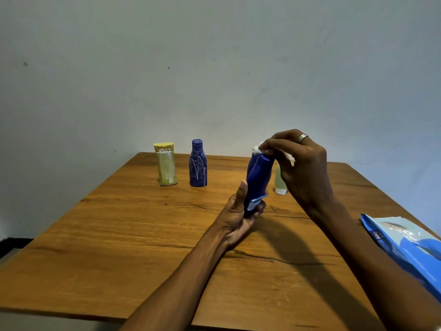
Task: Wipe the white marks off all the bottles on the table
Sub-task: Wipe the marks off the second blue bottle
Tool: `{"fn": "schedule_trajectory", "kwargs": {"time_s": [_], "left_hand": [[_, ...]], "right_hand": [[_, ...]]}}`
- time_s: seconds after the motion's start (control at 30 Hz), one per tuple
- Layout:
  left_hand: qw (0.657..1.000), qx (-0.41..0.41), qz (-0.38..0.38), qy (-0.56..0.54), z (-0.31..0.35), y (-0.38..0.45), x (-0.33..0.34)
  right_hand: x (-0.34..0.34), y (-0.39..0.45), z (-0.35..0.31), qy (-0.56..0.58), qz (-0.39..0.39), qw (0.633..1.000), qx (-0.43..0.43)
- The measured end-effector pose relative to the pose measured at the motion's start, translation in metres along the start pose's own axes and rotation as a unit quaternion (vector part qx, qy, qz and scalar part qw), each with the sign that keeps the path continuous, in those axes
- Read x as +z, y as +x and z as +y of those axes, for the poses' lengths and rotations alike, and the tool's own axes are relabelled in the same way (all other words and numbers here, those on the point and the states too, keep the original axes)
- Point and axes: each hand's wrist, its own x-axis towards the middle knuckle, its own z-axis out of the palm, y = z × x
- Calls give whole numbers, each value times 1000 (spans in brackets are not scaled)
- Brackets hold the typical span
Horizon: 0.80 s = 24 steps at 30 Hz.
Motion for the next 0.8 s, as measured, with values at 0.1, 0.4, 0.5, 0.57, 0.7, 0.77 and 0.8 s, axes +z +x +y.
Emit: {"fn": "schedule_trajectory", "kwargs": {"time_s": [0.1, 0.4, 0.5, 0.57, 0.7, 0.77, 0.8], "left_hand": [[1000, -4, 12, -21, 0, 2, -3], [998, -13, -25, 63, 3, 1, -4], [996, -7, -28, 89, 3, 2, -8], [995, -5, -18, 96, 3, 2, -8], [992, 19, 18, 126, 5, 1, -10], [989, 35, 51, 134, 7, 0, -10], [988, 41, 61, 133, 8, 0, -11]], "right_hand": [[4, -13, -4, -23, 14, 999, -31], [16, -36, 0, -1, 104, 993, 53], [21, -40, 0, 1, 100, 992, 71], [25, -46, -3, 12, 69, 996, 60], [38, -65, -5, 57, -8, 994, 88], [43, -75, -4, 74, -22, 993, 94], [44, -79, -2, 88, -28, 991, 99]]}}
